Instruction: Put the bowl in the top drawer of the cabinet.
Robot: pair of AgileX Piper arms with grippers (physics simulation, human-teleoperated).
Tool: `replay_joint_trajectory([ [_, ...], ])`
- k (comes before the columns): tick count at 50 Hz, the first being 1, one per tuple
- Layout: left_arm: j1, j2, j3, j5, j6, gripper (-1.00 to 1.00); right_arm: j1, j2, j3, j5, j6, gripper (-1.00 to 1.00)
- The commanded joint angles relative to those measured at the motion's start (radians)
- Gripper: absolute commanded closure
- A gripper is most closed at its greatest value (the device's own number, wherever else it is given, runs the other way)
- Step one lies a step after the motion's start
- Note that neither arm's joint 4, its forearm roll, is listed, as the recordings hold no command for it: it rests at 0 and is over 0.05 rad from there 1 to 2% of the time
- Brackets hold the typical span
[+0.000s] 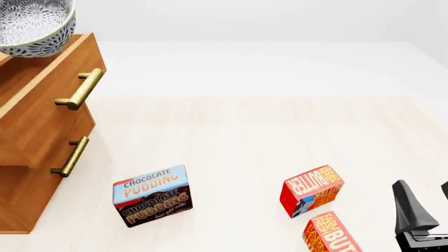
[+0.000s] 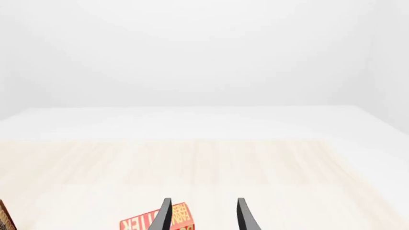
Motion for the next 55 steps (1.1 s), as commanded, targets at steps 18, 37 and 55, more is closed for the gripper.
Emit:
replay_joint_trajectory([
  [18,0.159,0.031,-0.041,0.016,-0.065,1.0,0.003,0.0,0.0,-0.001,0.0,-1.0],
  [37,0.229,-0.001,0.029,-0.014,-0.18,1.0,0.004,0.0,0.0,-0.002,0.0,-1.0],
  [55,0.315,0.014,0.048,-0.047,-0.214,1.0,0.003,0.0,0.0,-0.002,0.001,-1.0],
])
